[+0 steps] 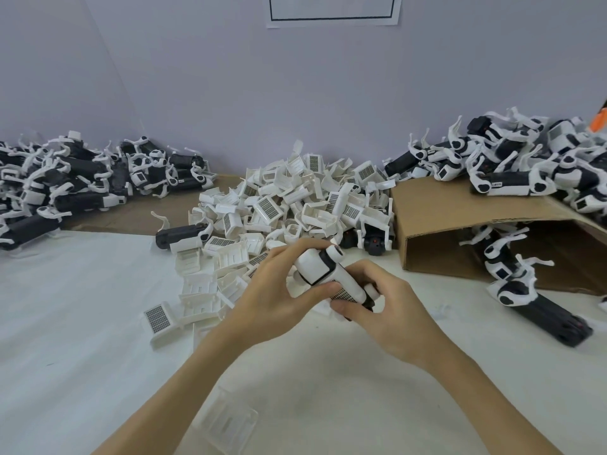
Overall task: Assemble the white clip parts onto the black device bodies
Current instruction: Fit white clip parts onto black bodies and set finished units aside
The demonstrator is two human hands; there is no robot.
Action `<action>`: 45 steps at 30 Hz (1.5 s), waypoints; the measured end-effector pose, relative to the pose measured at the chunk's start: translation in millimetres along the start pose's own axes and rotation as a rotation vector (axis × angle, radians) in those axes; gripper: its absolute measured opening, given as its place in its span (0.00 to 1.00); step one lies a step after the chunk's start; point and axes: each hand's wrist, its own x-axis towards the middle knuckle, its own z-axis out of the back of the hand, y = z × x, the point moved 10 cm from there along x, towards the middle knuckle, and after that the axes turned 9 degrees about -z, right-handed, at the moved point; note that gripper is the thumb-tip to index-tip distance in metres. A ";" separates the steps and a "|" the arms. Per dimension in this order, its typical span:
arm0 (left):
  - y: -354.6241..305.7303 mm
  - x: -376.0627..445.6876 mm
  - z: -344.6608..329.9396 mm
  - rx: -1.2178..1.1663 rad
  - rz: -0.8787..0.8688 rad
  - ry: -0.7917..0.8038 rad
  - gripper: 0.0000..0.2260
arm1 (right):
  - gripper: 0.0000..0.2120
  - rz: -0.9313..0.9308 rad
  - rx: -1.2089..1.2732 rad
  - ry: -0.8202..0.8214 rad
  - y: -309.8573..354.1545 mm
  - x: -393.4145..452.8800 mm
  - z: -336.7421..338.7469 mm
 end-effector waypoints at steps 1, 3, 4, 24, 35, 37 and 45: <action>1.3 0.1 1.7 0.014 0.017 -0.032 0.20 | 0.12 0.014 -0.015 -0.024 1.5 -0.1 2.9; 6.7 -1.1 5.4 0.051 0.075 -0.120 0.19 | 0.19 0.056 -0.116 -0.108 5.0 -1.2 5.4; 8.7 -2.4 6.2 0.045 0.104 -0.157 0.19 | 0.25 0.077 -0.193 -0.156 7.0 -2.8 4.2; -14.7 -9.8 -21.4 -0.079 0.113 -0.167 0.22 | 0.25 0.125 -0.174 -0.206 -7.4 3.8 1.6; 22.5 -11.9 -19.3 -0.531 0.463 -0.064 0.23 | 0.17 0.021 -0.122 -0.075 -16.6 4.7 -12.7; 21.6 -8.4 -15.2 -0.395 0.412 -0.038 0.25 | 0.18 0.048 -0.235 -0.166 -12.1 3.5 -7.5; 44.8 -10.0 3.3 -0.431 0.470 -0.071 0.23 | 0.18 -0.175 0.073 0.157 -27.3 4.1 -16.1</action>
